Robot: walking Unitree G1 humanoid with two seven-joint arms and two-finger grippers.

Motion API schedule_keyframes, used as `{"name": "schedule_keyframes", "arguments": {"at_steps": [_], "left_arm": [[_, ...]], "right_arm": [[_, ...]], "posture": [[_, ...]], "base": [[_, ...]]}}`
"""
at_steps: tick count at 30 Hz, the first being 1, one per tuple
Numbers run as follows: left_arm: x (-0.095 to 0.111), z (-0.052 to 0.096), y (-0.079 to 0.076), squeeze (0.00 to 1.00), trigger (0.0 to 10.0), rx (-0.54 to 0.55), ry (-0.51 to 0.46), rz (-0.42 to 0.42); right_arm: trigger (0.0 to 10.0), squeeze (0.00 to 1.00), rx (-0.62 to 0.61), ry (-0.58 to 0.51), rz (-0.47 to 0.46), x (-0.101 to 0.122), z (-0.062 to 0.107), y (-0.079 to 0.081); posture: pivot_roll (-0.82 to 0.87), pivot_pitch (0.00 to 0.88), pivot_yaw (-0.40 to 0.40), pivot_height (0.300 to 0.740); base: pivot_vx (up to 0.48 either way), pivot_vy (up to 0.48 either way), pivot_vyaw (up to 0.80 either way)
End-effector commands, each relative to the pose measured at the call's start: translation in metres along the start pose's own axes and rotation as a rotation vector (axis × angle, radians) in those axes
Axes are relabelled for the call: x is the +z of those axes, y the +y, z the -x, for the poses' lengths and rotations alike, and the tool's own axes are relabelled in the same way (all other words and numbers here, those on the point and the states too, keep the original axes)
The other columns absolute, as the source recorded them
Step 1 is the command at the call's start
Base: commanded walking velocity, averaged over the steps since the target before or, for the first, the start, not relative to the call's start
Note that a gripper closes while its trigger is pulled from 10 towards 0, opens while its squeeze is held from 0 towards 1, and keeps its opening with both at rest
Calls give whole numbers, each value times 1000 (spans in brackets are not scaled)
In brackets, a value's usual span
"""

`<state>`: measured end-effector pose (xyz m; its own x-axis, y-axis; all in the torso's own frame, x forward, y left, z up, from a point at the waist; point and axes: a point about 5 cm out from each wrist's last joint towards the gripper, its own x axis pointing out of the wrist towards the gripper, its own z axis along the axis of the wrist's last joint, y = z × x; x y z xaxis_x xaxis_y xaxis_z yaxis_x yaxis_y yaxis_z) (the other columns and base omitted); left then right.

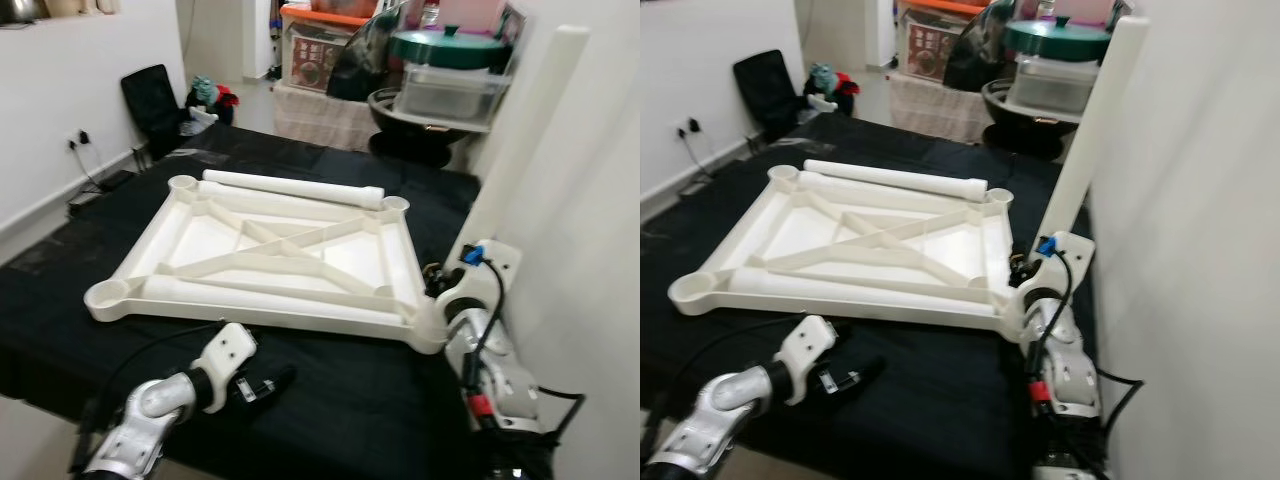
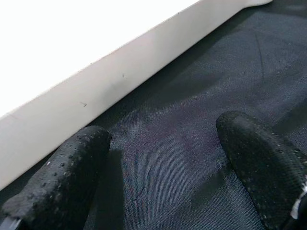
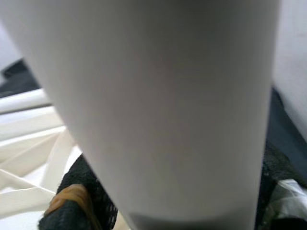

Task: Building children table

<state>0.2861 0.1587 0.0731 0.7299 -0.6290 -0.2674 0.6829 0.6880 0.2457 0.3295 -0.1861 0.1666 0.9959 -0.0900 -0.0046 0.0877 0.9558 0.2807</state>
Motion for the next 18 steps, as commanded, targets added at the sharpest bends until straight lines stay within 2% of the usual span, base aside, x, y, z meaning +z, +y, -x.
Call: {"name": "schedule_keyframes", "arguments": {"at_steps": [1, 2, 6, 7, 9, 10, 11, 13, 15, 18], "left_arm": [[-7, 0, -5, 0, 10000, -16, 32, 10], [-7, 0, -5, 0, 10000, -16, 32, 10], [-6, -1, -4, 0, 10000, -19, 29, 5], [-6, -1, -4, 0, 10000, -19, 29, 5], [-6, -1, -5, 0, 10000, -20, 29, 4], [-6, -1, -5, 0, 10000, -20, 29, 4], [-6, -1, -5, 0, 10000, -21, 29, 4], [-6, -1, -5, 0, 10000, -21, 29, 4], [-7, 0, -5, 0, 10000, -23, 30, 4], [-7, 0, -5, 0, 10000, -23, 31, 3]], "right_arm": [[10000, 0, 198, -80, -34, 21, 0, 10], [10000, 0, 198, -80, -34, 21, 0, 10], [10000, 0, 448, -98, -30, 30, 10, 22], [10000, 0, 448, -98, -30, 30, 10, 22], [10000, 0, 647, -84, -48, 32, 24, 37], [10000, 0, 647, -84, -48, 32, 24, 37], [10000, 0, 723, -74, -55, 32, 30, 42], [10000, 0, 723, -74, -55, 32, 30, 42], [10000, 0, 800, -39, -28, 25, 37, 48], [10000, 0, 798, -26, -12, 20, 37, 49]], "posture": [[67, 0, -116, 740], [67, 0, -116, 740], [66, 0, -114, 740], [66, 0, -114, 740], [70, 0, -115, 740], [70, 0, -115, 740], [70, 0, -115, 740], [70, 0, -115, 740], [74, 0, -115, 740], [75, 0, -115, 740]], "base": [[0, 0, 0], [0, 0, 0], [0, 0, 0], [0, 0, 0], [0, 0, 0], [0, 0, 0], [0, 0, 0], [0, 0, 0], [0, 0, 0], [0, 0, 0]]}}
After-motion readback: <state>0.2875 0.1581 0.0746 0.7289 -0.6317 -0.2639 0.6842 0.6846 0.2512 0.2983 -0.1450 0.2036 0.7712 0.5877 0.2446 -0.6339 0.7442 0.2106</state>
